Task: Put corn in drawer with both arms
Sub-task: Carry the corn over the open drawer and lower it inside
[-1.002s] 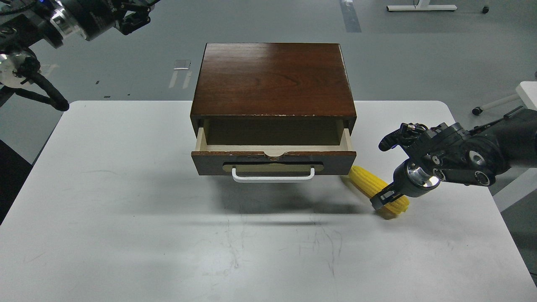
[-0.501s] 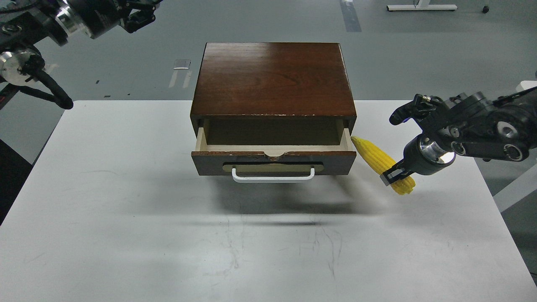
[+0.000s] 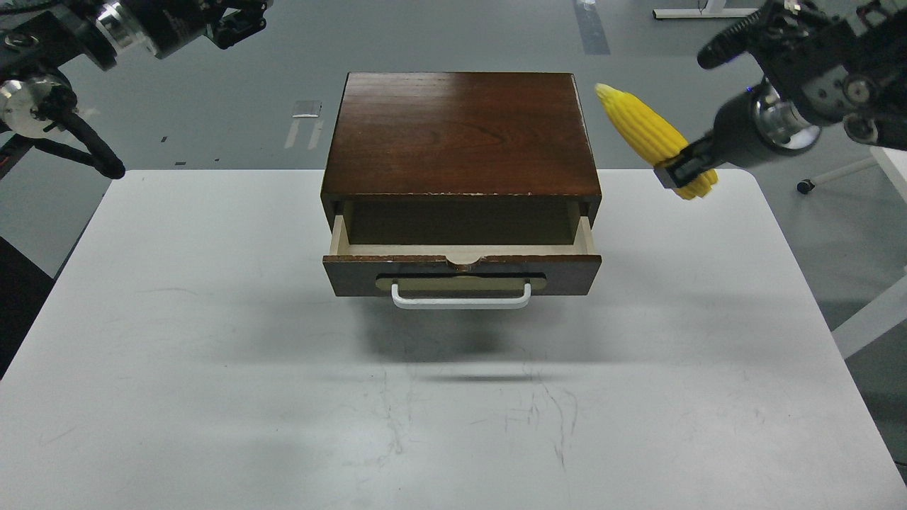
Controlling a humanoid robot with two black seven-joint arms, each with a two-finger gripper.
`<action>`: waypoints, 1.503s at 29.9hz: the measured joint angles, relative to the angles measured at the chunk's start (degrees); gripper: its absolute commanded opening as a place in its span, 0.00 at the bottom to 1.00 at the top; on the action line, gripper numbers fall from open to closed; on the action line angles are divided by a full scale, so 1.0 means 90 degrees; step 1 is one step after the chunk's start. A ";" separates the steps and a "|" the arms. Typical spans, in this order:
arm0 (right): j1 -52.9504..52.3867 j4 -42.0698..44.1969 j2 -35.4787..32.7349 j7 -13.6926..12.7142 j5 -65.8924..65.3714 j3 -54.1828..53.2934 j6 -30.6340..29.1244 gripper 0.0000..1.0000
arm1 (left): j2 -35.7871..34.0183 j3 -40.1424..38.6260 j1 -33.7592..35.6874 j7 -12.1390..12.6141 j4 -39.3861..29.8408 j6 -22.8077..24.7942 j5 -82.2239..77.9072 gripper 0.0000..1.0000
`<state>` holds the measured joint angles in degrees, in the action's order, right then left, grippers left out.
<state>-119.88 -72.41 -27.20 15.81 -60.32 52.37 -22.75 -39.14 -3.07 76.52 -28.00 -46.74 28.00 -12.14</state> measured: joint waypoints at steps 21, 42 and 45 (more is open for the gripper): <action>-0.0176 0.0140 0.2519 0.1356 -0.2209 -0.0040 0.1783 0.00 | -0.0267 0.0000 0.0003 0.0000 -0.0031 0.0000 -0.0008 0.98; 0.0181 0.0348 0.2618 0.1355 -0.2102 0.0188 0.1728 0.64 | -0.0359 0.0009 -0.0006 0.0000 -0.0052 0.0000 -0.0008 0.98; 0.0182 0.0348 0.2578 0.1355 -0.2090 0.0185 0.1727 0.75 | -0.0359 0.0009 -0.0006 0.0000 -0.0052 0.0000 -0.0008 0.98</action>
<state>-118.23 -69.28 -4.00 28.00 -79.14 54.04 -7.20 -42.37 -2.99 76.47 -28.00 -47.20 28.00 -12.21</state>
